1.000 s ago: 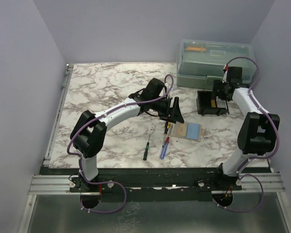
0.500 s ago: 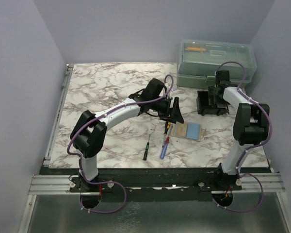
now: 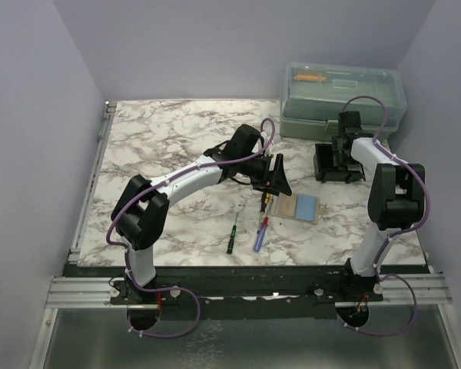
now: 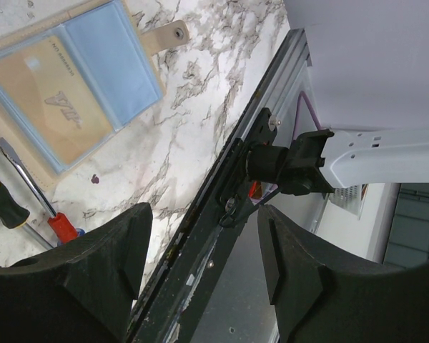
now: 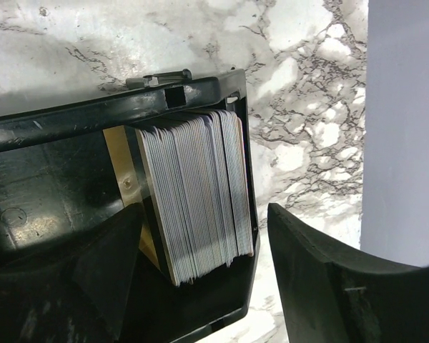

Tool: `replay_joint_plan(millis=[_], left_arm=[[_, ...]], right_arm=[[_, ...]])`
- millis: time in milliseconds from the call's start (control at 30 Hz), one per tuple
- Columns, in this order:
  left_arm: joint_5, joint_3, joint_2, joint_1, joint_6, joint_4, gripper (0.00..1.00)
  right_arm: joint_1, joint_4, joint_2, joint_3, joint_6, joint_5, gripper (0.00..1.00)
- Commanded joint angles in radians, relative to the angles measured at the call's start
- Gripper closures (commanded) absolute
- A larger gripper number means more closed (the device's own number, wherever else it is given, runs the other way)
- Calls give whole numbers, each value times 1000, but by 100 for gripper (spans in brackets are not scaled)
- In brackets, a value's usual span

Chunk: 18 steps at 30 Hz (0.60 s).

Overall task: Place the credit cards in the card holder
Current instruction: Pick up the credit card from the storage box.

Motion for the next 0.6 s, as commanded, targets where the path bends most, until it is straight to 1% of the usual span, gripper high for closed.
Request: replay_joint_plan(millis=[0, 67, 167, 333, 367, 400, 567], left_arm=[[27, -7, -12, 6, 1, 19, 33], [29, -7, -12, 7, 1, 19, 33], [29, -8, -12, 8, 0, 23, 33], [30, -8, -13, 8, 1, 19, 33], [-17, -8, -13, 8, 1, 19, 33], [27, -8, -13, 8, 1, 20, 33], [32, -8, -15, 8, -1, 21, 33]], right_arm=[[6, 21, 21, 26, -26, 68, 31], [12, 19, 29, 26, -29, 76, 33], [16, 15, 39, 29, -32, 83, 40], [16, 11, 43, 30, -36, 94, 49], [16, 11, 42, 30, -38, 97, 51], [16, 10, 42, 30, -40, 99, 53], [36, 7, 42, 30, -45, 126, 55]])
